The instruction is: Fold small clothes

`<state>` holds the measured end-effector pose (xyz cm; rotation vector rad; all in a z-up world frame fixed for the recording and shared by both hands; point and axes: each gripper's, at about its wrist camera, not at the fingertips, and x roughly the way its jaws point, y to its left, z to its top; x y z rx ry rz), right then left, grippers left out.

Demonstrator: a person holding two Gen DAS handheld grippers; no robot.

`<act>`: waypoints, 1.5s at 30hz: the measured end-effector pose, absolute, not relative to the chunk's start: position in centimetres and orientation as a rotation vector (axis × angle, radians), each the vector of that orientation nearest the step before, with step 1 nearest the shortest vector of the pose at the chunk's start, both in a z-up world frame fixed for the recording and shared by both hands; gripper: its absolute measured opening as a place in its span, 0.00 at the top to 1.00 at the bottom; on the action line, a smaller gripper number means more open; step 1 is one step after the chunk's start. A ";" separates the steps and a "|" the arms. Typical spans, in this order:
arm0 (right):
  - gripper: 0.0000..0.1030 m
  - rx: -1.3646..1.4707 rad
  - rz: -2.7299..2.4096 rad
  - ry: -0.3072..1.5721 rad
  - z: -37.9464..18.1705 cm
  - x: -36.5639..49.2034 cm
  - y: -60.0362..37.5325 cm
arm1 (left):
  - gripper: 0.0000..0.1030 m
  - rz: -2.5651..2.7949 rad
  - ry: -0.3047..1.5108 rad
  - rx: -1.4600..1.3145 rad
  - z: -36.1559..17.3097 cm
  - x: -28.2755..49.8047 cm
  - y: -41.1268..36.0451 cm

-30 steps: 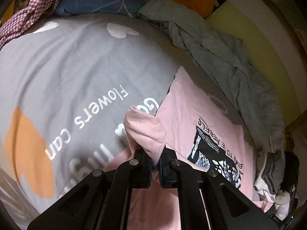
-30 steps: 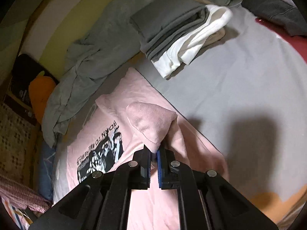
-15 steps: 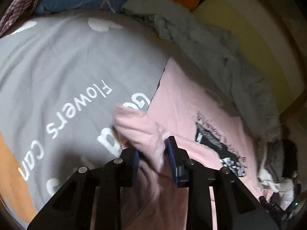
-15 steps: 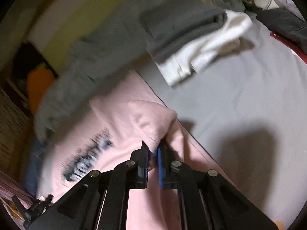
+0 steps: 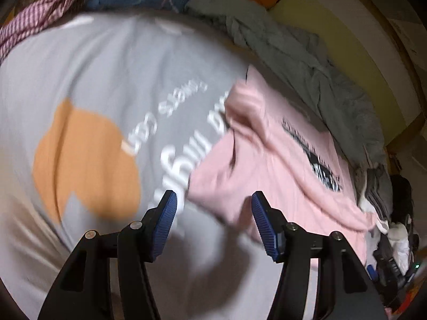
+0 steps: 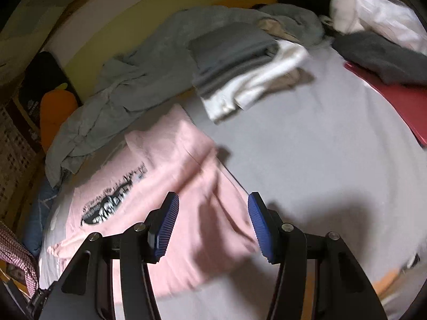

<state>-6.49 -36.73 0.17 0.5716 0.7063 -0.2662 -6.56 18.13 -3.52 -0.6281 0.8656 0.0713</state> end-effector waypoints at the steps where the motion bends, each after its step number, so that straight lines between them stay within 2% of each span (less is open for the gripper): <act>1: 0.46 0.573 -0.277 0.712 -0.1 -7.1 -36.8 | 0.45 0.062 0.874 -0.628 -3.8 -6.9 17.9; 9: 0.46 0.747 -0.239 0.779 -3.9 -9.9 -38.7 | 0.44 -0.049 0.813 -0.808 -5.7 -6.4 18.6; 12: 0.46 0.900 -0.161 0.784 -5.2 -9.6 -40.0 | 0.51 -0.013 0.756 -0.789 -5.6 -5.4 18.7; 14: 0.57 0.955 -0.144 0.759 -5.4 -9.4 -40.8 | 0.65 -0.015 0.733 -0.796 -5.3 -4.9 18.6; 15: 0.61 0.959 -0.136 0.763 -5.5 -9.1 -40.9 | 0.87 -0.024 0.730 -0.769 -5.2 -4.5 18.5; 17: 0.89 0.946 -0.079 0.801 -5.9 -7.9 -40.5 | 0.88 -0.033 0.749 -0.736 -5.1 -4.2 18.3; 19: 0.90 0.953 -0.090 0.803 -5.9 -7.6 -40.0 | 0.90 -0.046 0.712 -0.756 -4.4 -5.2 18.7; 23: 0.92 0.854 -0.161 0.694 -3.0 -9.9 -39.6 | 0.90 -0.016 0.692 -0.649 -2.3 -7.2 18.5; 29: 0.92 0.656 -0.297 0.843 -2.5 -12.2 -37.1 | 0.89 0.060 0.780 -0.722 -3.5 -10.0 19.2; 32: 0.92 0.583 -0.335 0.872 -2.4 -13.6 -36.0 | 0.88 0.075 0.818 -0.618 -3.9 -10.4 18.3; 36: 0.89 0.503 -0.331 0.913 -2.8 -13.5 -35.6 | 0.79 0.039 0.838 -0.675 -4.0 -9.9 19.4; 38: 0.82 0.566 -0.304 0.925 -2.3 -13.3 -36.8 | 0.72 0.015 0.781 -0.704 -2.6 -10.0 20.1; 40: 0.82 0.598 -0.293 0.875 -0.8 -13.4 -38.3 | 0.59 0.044 0.713 -0.650 -0.3 -9.8 20.4; 41: 0.80 0.591 -0.297 0.841 0.1 -13.2 -38.9 | 0.56 0.068 0.666 -0.600 1.1 -9.7 20.5; 43: 0.74 0.555 -0.292 0.773 2.2 -12.7 -40.1 | 0.54 0.101 0.591 -0.523 3.2 -8.8 20.8; 45: 0.74 0.512 -0.280 0.744 4.2 -11.1 -41.4 | 0.52 0.085 0.561 -0.474 4.9 -6.6 21.3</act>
